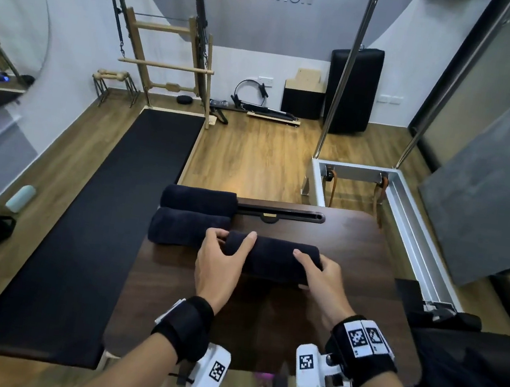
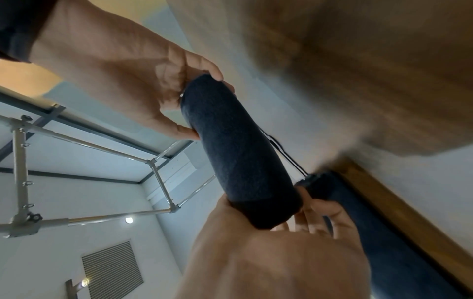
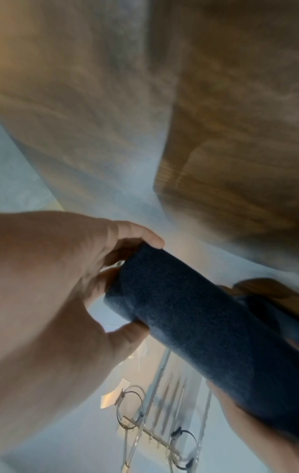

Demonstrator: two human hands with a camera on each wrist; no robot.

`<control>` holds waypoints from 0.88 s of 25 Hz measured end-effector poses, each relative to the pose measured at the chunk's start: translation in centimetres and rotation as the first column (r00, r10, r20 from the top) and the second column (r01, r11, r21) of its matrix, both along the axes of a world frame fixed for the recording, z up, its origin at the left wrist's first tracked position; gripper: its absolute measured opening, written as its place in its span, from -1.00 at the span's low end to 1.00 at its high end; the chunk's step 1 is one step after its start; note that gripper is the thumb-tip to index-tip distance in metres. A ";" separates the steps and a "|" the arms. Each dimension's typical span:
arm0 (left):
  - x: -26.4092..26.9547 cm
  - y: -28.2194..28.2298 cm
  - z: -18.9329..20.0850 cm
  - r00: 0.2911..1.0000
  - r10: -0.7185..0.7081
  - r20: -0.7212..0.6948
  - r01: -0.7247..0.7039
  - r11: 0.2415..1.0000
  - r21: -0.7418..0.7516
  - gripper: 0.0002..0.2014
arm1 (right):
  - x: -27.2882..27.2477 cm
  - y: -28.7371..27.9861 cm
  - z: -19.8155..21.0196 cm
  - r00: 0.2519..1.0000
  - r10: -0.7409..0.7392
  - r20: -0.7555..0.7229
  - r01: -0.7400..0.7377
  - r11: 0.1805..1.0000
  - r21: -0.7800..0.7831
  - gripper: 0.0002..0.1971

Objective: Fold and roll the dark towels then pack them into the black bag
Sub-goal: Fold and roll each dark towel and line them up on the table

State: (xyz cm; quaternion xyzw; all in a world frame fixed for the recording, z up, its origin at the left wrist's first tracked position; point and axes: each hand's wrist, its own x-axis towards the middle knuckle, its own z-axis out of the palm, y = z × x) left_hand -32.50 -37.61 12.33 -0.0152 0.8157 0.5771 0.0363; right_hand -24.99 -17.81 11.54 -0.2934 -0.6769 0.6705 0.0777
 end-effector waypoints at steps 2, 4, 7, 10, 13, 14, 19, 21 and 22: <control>0.0 -3.7 -0.2 0.999 0.037 0.004 -0.037 0.999 0.004 -0.48 | -0.6 -3.6 0.0 1.000 0.030 -0.005 -0.030 0.999 -0.012 -0.82; -0.2 -7.0 -0.3 0.997 0.072 0.015 -0.072 0.997 -0.006 -0.47 | -1.5 -6.9 -0.1 0.999 0.048 0.013 -0.047 0.997 -0.055 -0.85; -1.0 -11.8 -0.6 0.992 0.121 0.042 -0.120 0.992 -0.029 -0.46 | -3.1 -11.8 -0.6 0.998 0.043 0.051 -0.037 0.994 -0.106 -0.75; -2.5 -15.3 -1.2 0.984 0.136 0.111 -0.135 0.991 -0.011 -0.47 | -4.5 -15.3 -1.9 0.998 -0.004 0.055 0.010 0.995 -0.097 -0.68; -4.0 -16.7 -2.2 0.987 0.050 0.155 -0.055 0.998 0.031 -0.53 | -5.1 -16.6 -2.8 0.988 -0.152 0.037 0.150 0.987 0.052 -0.69; -4.4 -16.9 -2.5 0.987 0.021 0.157 -0.028 0.999 0.040 -0.58 | -5.2 -16.7 -3.0 0.979 -0.202 0.026 0.199 0.976 0.084 -0.72; -5.5 -17.4 -4.0 0.996 -0.007 0.088 0.004 0.999 0.037 -0.69 | -5.4 -17.1 -3.0 0.961 -0.276 0.007 0.266 0.932 0.246 -0.89; -5.6 -17.6 -4.3 0.998 -0.007 0.057 0.006 1.000 0.025 -0.73 | -5.5 -17.1 -3.0 0.961 -0.275 0.029 0.259 0.932 0.254 -0.90; -5.7 -17.5 -4.4 0.999 -0.004 0.047 0.003 1.000 0.022 -0.76 | -5.5 -17.0 -3.2 0.959 -0.281 0.040 0.261 0.929 0.262 -0.88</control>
